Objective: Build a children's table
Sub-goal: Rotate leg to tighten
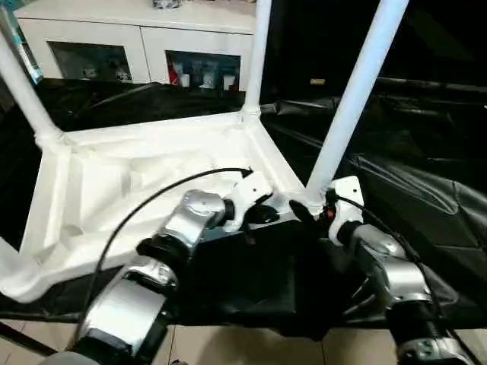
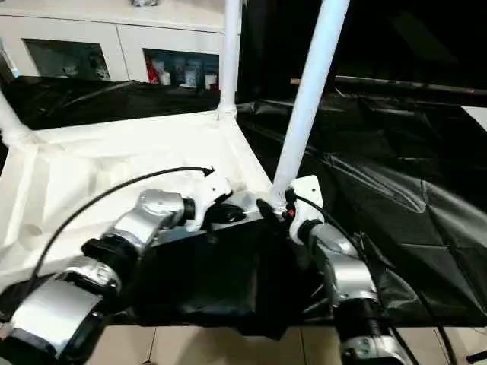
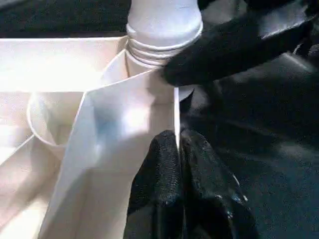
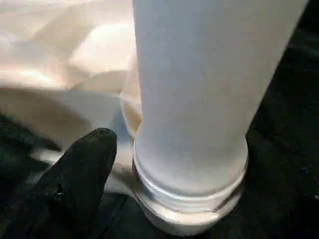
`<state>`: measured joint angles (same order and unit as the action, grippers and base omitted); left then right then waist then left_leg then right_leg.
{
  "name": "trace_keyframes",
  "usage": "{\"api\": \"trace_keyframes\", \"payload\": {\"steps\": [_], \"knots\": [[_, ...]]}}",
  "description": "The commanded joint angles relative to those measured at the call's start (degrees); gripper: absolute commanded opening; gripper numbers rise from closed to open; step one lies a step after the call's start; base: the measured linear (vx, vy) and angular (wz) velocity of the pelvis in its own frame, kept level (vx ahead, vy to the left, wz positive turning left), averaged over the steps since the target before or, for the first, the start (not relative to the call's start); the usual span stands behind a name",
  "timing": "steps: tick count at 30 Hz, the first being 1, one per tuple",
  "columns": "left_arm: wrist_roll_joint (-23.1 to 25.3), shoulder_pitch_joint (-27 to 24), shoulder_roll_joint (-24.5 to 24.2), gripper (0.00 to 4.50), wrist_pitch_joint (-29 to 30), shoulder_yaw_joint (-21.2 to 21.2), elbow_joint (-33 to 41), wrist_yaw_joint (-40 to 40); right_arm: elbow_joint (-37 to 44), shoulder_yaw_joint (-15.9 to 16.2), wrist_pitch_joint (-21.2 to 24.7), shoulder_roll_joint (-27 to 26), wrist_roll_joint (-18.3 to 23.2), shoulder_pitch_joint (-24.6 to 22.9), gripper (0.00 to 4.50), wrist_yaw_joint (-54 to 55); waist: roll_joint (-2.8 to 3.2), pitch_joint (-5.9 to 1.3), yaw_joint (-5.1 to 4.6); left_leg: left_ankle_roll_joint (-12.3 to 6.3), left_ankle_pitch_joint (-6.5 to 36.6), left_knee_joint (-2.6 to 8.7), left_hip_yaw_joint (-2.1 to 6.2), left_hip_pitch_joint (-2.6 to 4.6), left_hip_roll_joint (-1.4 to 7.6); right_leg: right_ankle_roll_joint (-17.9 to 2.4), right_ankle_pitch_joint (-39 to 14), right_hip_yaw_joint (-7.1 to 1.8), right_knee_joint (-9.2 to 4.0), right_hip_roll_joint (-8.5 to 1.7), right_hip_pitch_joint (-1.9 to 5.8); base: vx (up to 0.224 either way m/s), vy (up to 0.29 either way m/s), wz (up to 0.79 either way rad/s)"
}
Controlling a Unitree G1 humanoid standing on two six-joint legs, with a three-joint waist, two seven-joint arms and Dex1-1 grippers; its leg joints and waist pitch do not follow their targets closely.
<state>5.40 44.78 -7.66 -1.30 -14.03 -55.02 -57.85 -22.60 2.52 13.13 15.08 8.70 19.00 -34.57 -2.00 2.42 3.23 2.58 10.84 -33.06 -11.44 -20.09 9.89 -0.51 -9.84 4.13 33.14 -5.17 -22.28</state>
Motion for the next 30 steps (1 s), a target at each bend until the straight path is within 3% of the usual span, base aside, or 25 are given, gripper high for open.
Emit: {"api": "trace_keyframes", "payload": {"steps": [1,2,3,6,7,8,12,13,17,18,20,26,30], "knots": [[-1.6,-1.6,-0.4,0.00,-1.9,-1.3,1.7,-6.6,3.2,2.9,0.1,1.5,1.4,-0.4,4.01,-7.3,-0.41,-2.81,0.40,-3.63,15.4,4.24,1.86,0.14,3.67,-9.7,-19.4,-2.90,-4.57,-4.39,2.06,0.000,0.000,0.00],[-2.3,-2.6,-2.1,0.00,-1.5,-1.8,3.5,-10.3,5.1,2.8,2.0,4.5,2.9,-1.1,4.01,-11.5,-0.88,-3.04,0.32,-4.28,13.7,4.06,1.68,-0.09,3.58,-10.6,-16.6,-2.88,-4.19,-4.30,2.23,0.000,0.000,0.00],[-2.6,-3.0,-2.7,0.00,-1.3,-2.0,4.1,-11.9,5.8,2.7,2.6,5.6,3.4,-1.3,4.01,-13.2,-0.77,-3.21,0.65,-5.21,11.1,3.86,1.67,-0.12,3.68,-11.9,-12.5,-2.90,-3.51,-4.36,2.58,0.000,0.000,0.00],[-3.5,-3.8,-4.0,0.00,-0.8,-2.0,5.5,-15.3,6.6,2.0,3.0,7.7,4.0,-1.5,4.01,-15.9,-0.55,-3.57,0.82,-7.21,6.1,3.36,1.35,-0.08,3.66,-15.1,-3.8,-2.82,-2.47,-4.17,2.44,0.000,0.000,0.00],[-3.7,-4.1,-4.2,0.00,-0.6,-2.0,5.8,-15.9,6.8,1.9,3.1,8.1,4.1,-1.6,4.01,-16.4,-1.18,-3.61,0.87,-7.61,5.6,3.23,1.20,-0.14,3.65,-15.5,-2.8,-2.81,-2.35,-4.14,2.46,0.000,0.000,0.00],[-4.4,-4.7,-5.0,0.00,0.5,-2.2,7.2,-18.3,7.2,1.6,3.3,8.9,4.4,-1.6,4.01,-17.4,-0.90,-3.45,1.39,-8.12,4.6,3.22,1.12,-0.12,3.83,-16.1,-2.3,-2.74,-2.13,-4.14,2.38,0.000,0.000,0.00],[-5.8,-6.4,-6.6,0.00,2.5,-2.6,10.6,-22.6,7.8,2.2,3.2,10.5,4.9,-1.5,4.01,-20.1,-0.64,-3.16,2.17,-6.70,7.2,3.44,0.96,0.06,4.10,-15.2,-7.6,-2.67,-2.51,-4.14,2.17,0.000,0.000,0.00],[-6.1,-6.8,-6.9,0.00,2.8,-2.6,11.5,-23.2,8.0,2.8,3.3,10.9,5.1,-1.6,4.01,-20.9,-1.11,-3.03,2.17,-5.84,8.5,3.52,0.95,0.04,4.09,-14.6,-9.9,-2.68,-2.77,-4.14,2.12,0.000,0.000,0.00],[-6.2,-7.4,-7.4,0.00,3.3,-2.7,12.7,-23.7,8.2,4.3,3.6,11.4,4.9,-1.6,4.01,-22.6,-0.94,-2.88,2.09,-4.04,10.6,3.71,1.15,0.10,3.93,-12.4,-15.1,-2.83,-3.31,-4.30,1.95,0.000,0.000,0.00],[-6.1,-7.4,-7.6,0.00,3.3,-2.6,12.8,-23.7,8.0,4.9,3.3,11.5,4.2,-1.6,4.01,-23.1,-1.43,-2.89,2.02,-3.79,10.8,3.71,1.18,0.00,3.87,-11.8,-16.2,-2.83,-3.41,-4.32,1.95,0.000,0.000,0.00],[-6.0,-7.6,-7.8,0.00,3.6,-2.6,13.4,-23.7,7.7,5.9,3.0,11.6,3.3,-1.5,4.01,-23.9,-1.30,-2.84,2.01,-3.43,10.7,3.76,1.34,-0.01,3.81,-10.9,-17.7,-2.88,-3.52,-4.40,1.85,0.000,0.000,0.00],[-6.2,-8.2,-8.5,0.00,4.6,-2.7,15.1,-23.6,7.1,6.6,2.8,12.1,3.0,-1.2,3.56,-24.8,-1.31,-2.97,1.94,-3.96,9.1,3.61,1.27,-0.04,3.74,-11.7,-14.1,-2.90,-3.11,-4.24,1.92,0.000,0.000,0.00],[-6.1,-8.3,-8.5,0.00,4.9,-2.7,15.3,-23.4,6.9,6.7,2.8,12.2,3.2,-1.1,3.28,-24.9,-1.38,-2.92,1.95,-3.87,9.4,3.55,1.27,-0.05,3.71,-11.8,-14.7,-2.90,-3.17,-4.23,1.94,0.000,0.000,0.00]]}}
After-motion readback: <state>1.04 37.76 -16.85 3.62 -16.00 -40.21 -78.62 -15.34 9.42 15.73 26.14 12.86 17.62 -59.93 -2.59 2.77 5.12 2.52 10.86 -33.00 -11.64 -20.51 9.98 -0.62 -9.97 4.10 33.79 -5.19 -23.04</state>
